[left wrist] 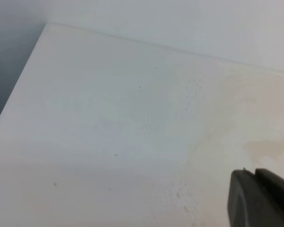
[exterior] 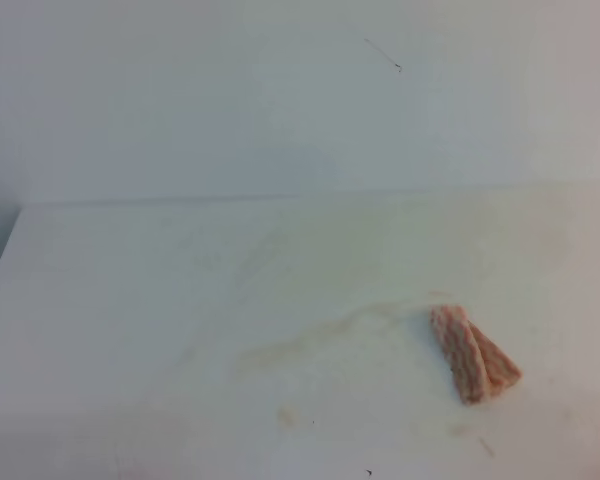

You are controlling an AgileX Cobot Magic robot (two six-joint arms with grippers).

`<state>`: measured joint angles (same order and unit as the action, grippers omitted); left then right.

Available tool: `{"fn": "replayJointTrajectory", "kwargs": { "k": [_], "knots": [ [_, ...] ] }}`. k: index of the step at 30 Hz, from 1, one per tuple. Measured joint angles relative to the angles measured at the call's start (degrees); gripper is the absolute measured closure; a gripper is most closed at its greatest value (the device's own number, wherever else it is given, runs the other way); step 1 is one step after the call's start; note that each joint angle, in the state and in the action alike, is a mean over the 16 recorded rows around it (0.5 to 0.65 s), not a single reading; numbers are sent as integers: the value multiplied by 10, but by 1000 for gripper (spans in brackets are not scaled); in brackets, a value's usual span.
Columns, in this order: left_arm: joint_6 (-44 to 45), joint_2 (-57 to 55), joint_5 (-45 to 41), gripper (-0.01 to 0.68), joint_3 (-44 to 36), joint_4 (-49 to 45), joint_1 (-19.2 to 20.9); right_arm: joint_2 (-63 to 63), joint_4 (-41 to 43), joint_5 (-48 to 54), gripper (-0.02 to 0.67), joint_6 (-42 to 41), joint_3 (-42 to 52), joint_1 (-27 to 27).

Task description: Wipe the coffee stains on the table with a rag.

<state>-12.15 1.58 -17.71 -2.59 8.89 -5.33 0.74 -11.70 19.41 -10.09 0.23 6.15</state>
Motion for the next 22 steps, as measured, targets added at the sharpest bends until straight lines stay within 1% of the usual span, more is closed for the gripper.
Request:
{"fn": "replayJointTrajectory", "kwargs": {
  "k": [22],
  "knots": [
    [0,-4,-2,672,6,0,0,2,0,-2,651,0,3,0]
  ]
}}
